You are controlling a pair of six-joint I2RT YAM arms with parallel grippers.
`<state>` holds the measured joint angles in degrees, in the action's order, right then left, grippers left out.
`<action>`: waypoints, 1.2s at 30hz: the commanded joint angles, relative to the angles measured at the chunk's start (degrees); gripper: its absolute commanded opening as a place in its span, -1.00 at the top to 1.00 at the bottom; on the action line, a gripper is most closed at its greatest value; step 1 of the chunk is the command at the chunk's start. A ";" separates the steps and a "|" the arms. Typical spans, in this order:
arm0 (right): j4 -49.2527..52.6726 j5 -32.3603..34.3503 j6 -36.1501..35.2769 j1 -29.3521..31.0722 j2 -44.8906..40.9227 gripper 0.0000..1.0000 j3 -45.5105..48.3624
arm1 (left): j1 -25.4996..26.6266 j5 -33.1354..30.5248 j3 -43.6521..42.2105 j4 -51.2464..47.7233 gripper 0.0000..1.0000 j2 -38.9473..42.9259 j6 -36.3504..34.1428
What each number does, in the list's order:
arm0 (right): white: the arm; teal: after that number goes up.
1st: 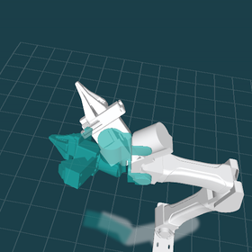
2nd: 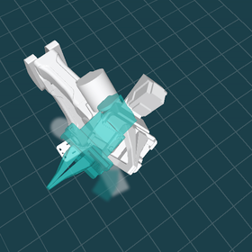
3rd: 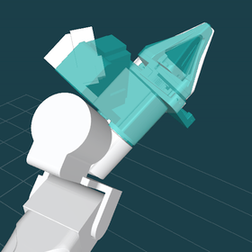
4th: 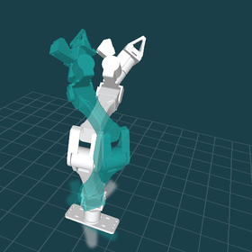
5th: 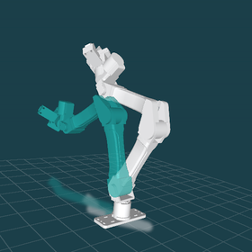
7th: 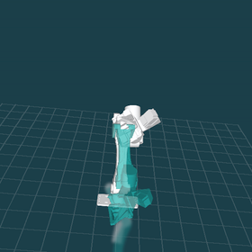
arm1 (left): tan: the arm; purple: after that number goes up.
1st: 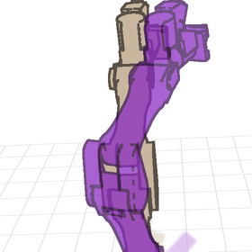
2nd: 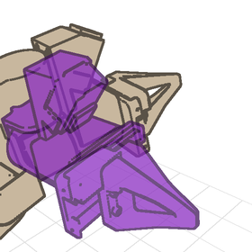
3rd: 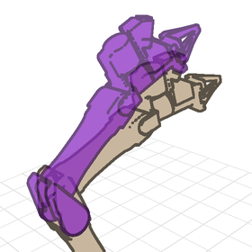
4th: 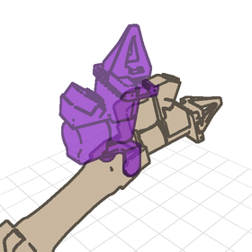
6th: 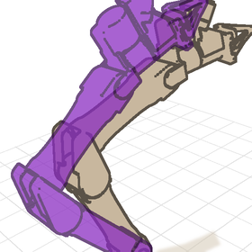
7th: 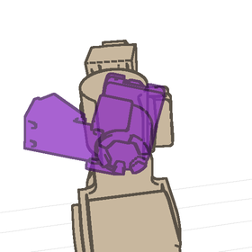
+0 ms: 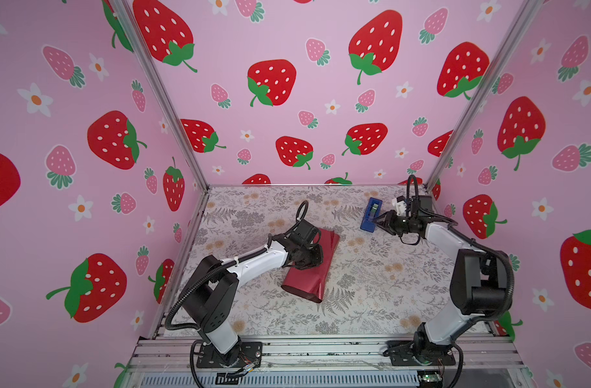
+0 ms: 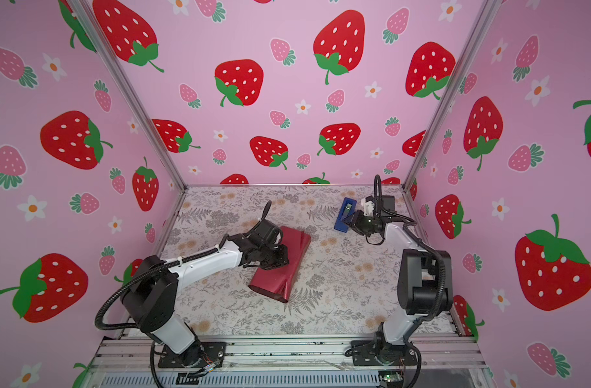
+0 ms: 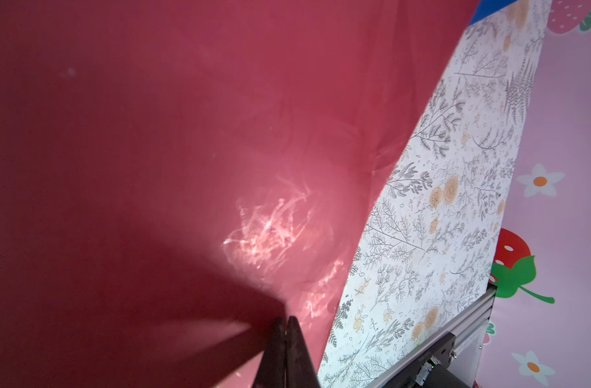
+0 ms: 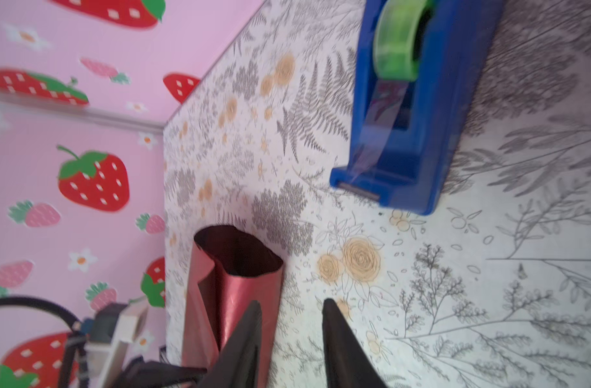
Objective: Wrap the gift box in paper
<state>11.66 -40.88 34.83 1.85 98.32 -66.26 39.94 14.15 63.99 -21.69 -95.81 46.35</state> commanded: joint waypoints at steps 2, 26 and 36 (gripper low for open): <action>-2.37 -6.39 1.30 -3.63 5.25 0.17 -3.55 | 0.05 -1.41 -2.91 -6.07 0.84 -2.29 0.11; -10.32 -15.30 7.54 -1.57 25.64 0.34 -15.12 | 0.05 -1.32 -3.53 -5.68 0.84 -2.57 0.59; -13.95 -16.35 11.47 -0.88 26.09 0.71 -14.34 | 0.09 -1.41 -3.44 -5.71 0.84 -2.72 0.76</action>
<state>-1.76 -56.40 44.95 0.45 124.22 -80.62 39.90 14.22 63.35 -20.88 -95.57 46.74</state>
